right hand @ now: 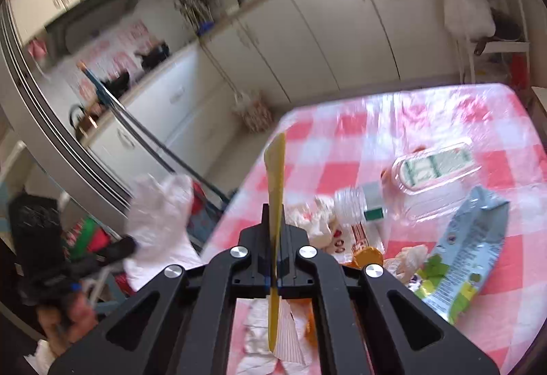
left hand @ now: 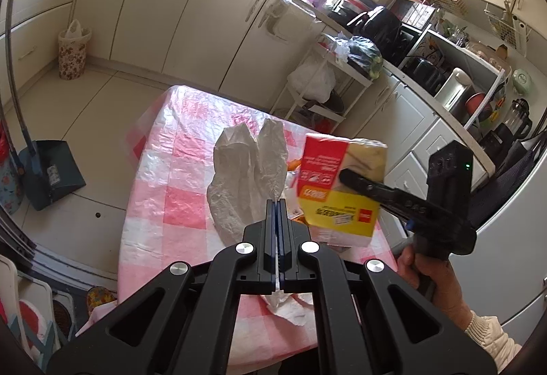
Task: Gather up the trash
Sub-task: 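Carry the bag and the box with both tools over the yellow bucket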
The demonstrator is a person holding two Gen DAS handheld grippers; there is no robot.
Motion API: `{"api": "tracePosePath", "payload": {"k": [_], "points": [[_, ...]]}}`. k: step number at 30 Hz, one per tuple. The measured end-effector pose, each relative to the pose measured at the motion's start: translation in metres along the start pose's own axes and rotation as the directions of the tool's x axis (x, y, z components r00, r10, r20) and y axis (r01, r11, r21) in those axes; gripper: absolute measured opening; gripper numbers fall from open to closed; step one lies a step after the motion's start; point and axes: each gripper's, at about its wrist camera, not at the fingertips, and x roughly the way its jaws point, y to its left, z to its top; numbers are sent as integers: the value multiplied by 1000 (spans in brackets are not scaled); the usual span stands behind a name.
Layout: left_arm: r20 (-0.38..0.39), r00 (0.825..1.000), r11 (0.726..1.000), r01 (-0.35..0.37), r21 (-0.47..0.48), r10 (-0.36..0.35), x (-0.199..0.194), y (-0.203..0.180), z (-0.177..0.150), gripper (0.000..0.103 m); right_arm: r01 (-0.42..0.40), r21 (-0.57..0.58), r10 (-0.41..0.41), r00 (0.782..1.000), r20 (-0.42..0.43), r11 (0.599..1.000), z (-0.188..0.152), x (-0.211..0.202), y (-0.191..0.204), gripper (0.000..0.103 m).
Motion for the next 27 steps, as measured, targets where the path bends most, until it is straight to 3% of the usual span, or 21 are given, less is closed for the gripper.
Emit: {"api": "tracePosePath", "payload": {"k": [6,12,17,22,27], "points": [[9,998,998,57,4,-57,6,-18,0,1,-73,84,64,992,106,994,-1,-49,-9,3],[-5,991,990,137,22,-137,10,-63,2,1,-30,97,12,984,177,995,-9,-117,-30,3],[-64,976,974,211,86,-206,25,-129,0,1,79,121,-106,965,240,989,-32,-184,-61,3],[-135,952,944,293,151,-274,52,-204,-7,1,220,145,-253,928,272,965,-61,-240,-89,3],[-239,913,901,381,208,-331,96,-287,-26,1,357,191,-398,882,252,914,-91,-268,-125,3]]}}
